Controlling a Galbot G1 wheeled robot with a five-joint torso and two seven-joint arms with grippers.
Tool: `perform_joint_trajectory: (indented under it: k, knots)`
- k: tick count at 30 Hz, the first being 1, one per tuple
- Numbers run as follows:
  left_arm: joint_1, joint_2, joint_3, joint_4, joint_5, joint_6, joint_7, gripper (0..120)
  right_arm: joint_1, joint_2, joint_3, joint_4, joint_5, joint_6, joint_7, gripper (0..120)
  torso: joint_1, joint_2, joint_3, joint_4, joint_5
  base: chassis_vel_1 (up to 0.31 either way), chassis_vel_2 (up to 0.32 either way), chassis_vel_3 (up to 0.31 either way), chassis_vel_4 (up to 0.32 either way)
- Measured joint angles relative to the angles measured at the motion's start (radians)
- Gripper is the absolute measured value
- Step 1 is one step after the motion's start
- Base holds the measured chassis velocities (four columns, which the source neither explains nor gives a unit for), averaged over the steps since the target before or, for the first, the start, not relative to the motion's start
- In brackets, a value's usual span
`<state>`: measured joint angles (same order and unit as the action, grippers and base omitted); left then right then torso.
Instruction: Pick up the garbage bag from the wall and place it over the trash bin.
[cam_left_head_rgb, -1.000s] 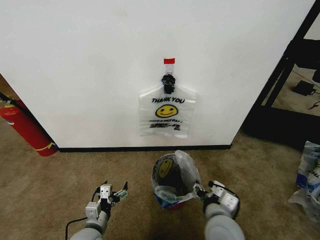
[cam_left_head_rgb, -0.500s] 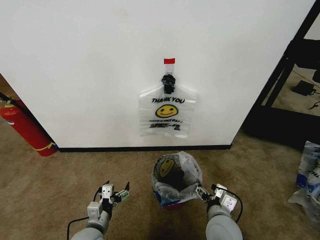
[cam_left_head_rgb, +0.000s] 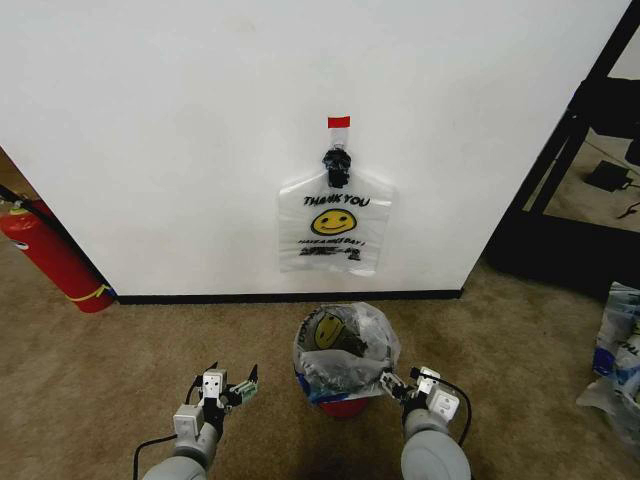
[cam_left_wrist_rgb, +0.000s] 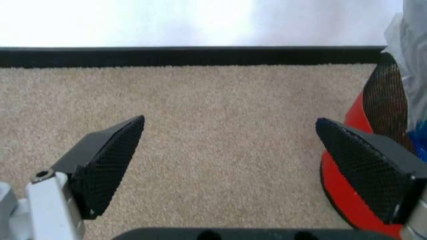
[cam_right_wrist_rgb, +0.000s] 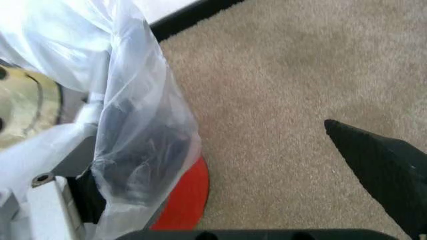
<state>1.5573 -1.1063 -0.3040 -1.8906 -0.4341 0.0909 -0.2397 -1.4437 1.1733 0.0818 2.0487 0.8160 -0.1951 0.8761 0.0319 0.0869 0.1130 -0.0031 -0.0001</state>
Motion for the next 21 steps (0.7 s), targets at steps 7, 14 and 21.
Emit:
perform_joint_trajectory:
  k: [7,14,21]
  knots:
    - [-0.006,-0.003,0.007,0.0,0.003,-0.001,0.002,100,-0.011,-0.004,0.007,0.01,-0.032,0.032,-0.039,100,0.0,0.0,0.0,0.0,0.0001,0.0,0.0,0.0,0.0]
    - [-0.002,-0.001,0.003,-0.005,0.002,0.0,0.003,100,-0.045,-0.046,0.012,0.003,-0.062,0.046,-0.133,100,0.0,0.0,0.0,0.0001,0.0003,0.0,0.0,0.0,0.0]
    - [-0.003,-0.005,0.001,0.008,0.001,-0.006,0.003,100,-0.084,-0.103,0.037,0.011,-0.091,0.142,-0.265,100,0.0,0.0,0.0,0.0001,0.0002,0.0,0.0,0.0,0.0]
